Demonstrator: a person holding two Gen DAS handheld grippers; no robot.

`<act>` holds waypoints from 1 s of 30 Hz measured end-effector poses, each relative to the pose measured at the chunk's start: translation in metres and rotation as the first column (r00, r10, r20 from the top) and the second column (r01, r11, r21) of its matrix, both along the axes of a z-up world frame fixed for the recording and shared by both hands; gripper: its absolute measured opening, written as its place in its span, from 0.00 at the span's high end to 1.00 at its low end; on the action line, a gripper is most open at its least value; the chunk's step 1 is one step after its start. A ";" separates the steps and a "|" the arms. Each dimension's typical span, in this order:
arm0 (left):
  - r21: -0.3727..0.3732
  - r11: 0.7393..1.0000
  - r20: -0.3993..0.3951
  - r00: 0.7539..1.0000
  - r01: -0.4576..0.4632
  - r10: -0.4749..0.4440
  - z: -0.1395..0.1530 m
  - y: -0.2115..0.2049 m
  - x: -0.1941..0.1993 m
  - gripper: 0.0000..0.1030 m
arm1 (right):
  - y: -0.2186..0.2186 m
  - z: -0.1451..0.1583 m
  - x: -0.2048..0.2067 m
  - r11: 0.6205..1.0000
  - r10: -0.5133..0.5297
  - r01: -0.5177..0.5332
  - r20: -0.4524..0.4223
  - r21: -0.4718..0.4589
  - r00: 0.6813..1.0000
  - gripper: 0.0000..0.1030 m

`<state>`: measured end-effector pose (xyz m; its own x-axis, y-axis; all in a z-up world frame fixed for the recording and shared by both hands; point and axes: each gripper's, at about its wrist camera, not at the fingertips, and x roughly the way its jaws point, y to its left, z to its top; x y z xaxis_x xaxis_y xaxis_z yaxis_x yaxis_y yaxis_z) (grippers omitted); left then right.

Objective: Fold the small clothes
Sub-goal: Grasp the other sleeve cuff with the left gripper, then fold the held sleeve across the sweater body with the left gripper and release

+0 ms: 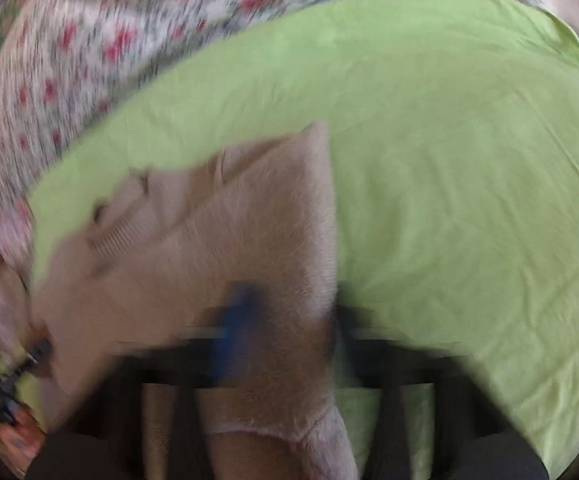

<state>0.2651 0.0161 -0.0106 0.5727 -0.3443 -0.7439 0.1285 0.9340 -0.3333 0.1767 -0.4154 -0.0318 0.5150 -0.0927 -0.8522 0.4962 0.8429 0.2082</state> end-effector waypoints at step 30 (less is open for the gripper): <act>0.089 0.926 -0.016 0.929 -0.366 0.369 0.025 0.151 0.005 0.38 | 0.125 0.039 -0.067 0.978 0.139 -0.154 0.111 0.140 0.984 0.44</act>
